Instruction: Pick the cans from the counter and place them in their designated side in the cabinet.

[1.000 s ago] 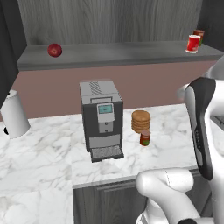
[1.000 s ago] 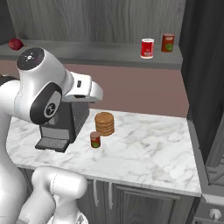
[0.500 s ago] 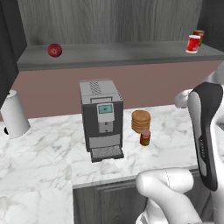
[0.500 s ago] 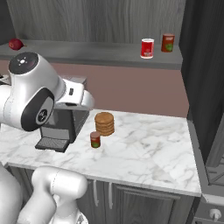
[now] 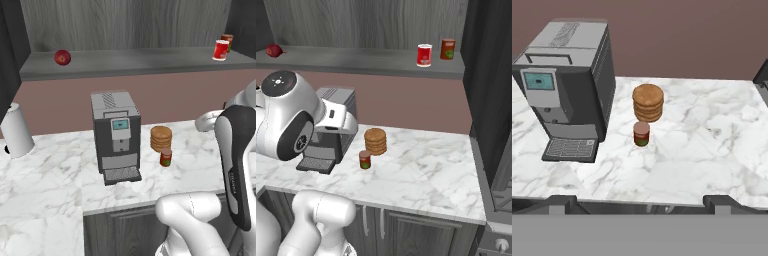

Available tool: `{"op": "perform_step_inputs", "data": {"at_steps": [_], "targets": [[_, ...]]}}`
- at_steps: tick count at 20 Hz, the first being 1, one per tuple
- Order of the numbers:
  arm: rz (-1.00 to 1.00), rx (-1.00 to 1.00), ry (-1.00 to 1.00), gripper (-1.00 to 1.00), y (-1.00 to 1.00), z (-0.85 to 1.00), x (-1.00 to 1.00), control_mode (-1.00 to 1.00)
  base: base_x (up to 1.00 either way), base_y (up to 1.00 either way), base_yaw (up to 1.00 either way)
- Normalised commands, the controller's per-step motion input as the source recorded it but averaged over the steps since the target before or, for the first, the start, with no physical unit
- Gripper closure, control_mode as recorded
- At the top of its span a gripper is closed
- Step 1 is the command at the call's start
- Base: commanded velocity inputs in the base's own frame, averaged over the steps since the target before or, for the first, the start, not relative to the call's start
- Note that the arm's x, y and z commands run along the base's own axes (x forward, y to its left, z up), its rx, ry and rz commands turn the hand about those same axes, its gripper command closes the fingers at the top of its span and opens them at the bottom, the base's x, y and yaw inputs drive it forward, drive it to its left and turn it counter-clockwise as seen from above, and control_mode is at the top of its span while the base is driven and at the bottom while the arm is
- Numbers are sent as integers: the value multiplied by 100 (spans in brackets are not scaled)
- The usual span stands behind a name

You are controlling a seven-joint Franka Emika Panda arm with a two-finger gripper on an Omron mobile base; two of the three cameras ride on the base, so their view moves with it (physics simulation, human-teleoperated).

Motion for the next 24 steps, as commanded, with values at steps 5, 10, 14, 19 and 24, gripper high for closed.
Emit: {"op": "perform_step_inputs", "data": {"at_steps": [5, 10, 14, 19, 24], "targets": [[1, 0, 0, -100, 3, -19, 4, -100, 0, 0, 0], [2, 0, -1, -100, 1, -20, 2, -100, 0, 0, 0], [1, 0, -1, -100, 3, -17, 13, -100, 0, 0, 0], [0, 0, -1, -100, 0, -13, 19, -100, 0, 0, 0], [0, 0, 0, -100, 0, -14, 24, -100, 0, 0, 0]]}}
